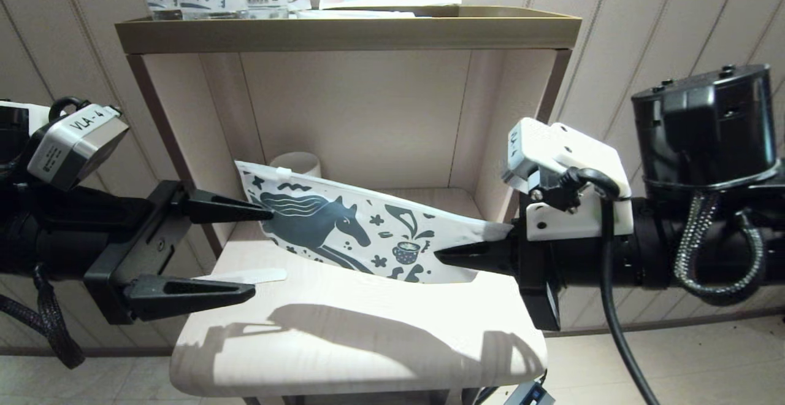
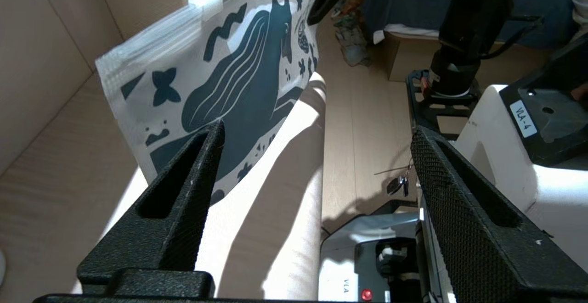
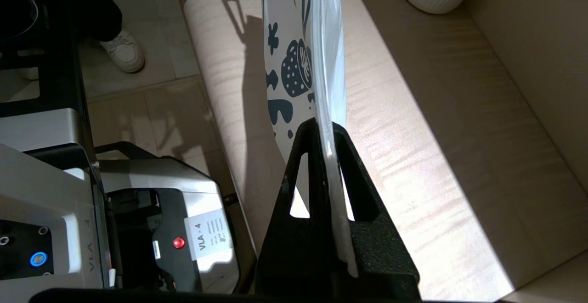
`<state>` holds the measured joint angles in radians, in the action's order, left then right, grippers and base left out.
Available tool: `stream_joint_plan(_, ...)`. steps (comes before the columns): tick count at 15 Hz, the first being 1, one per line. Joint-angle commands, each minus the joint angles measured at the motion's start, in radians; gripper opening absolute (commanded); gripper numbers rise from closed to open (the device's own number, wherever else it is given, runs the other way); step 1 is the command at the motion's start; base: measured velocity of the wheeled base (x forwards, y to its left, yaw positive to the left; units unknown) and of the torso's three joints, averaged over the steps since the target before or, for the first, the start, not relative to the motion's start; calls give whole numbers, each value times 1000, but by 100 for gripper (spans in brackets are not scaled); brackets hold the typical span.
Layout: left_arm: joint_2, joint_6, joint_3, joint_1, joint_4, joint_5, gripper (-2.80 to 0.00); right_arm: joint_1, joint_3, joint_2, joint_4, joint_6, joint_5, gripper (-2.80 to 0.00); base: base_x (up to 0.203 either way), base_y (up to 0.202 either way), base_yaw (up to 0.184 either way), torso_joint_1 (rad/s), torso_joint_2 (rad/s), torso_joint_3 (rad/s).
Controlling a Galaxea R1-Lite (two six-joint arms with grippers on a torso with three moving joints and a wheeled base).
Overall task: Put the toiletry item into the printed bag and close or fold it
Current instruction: Hand it to the other hand
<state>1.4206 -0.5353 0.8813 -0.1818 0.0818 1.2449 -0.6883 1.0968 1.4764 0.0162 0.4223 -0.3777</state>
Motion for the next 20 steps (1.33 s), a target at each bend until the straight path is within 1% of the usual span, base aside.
stream_joint_plan(1, 14, -6, 5, 4, 7, 5, 0, 4, -8, 1, 0, 2, -3, -280, 0, 0, 0, 0, 0, 0)
stream_joint_plan(3, 15, -13, 15, 58, 14, 5, 0, 14, -15, -37, -19, 1, -1, -280, 0, 0, 0, 0, 0, 0)
stream_joint_plan(5, 30, -22, 41, 108, 23, 7, 0, 30, -22, -99, -88, 3, 1, -280, 0, 0, 0, 0, 0, 0)
stream_joint_plan(7, 43, -23, 56, 133, 24, 8, 0, 52, -35, -154, -120, 4, 0, -280, 0, 0, 0, 0, 0, 0)
stream_joint_plan(10, 46, -26, 44, 128, 21, 16, 0, 39, -33, -173, -171, 6, -4, -280, 0, 0, 0, 0, 0, 0)
stream_joint_plan(12, 52, -26, 32, 95, 19, 55, 0, 26, -5, -113, -173, 7, -17, -280, 0, 0, 0, 0, 0, 0)
stream_joint_plan(14, 38, -28, 16, 70, 19, 68, 0, 17, 30, -27, -172, 5, -48, -280, 0, 0, 0, 0, 0, 0)
stream_joint_plan(15, 34, -35, 6, 57, 19, 92, 0, 6, 54, 9, -173, 3, -66, -280, 0, 0, 0, 0, 0, 0)
stream_joint_plan(17, 22, -75, -19, 26, 19, 108, 0, -13, 112, 66, -175, -1, -82, -280, 0, 0, 0, 0, 0, 0)
stream_joint_plan(19, 11, -175, -65, 14, 19, 108, 0, -28, 142, 84, -177, -7, -84, -280, 0, 0, 0, 0, 0, 0)
stream_joint_plan(20, 8, -205, -84, -5, 17, 106, 0, -37, 157, 90, -191, -8, -84, -280, 0, 0, 0, 0, 0, 0)
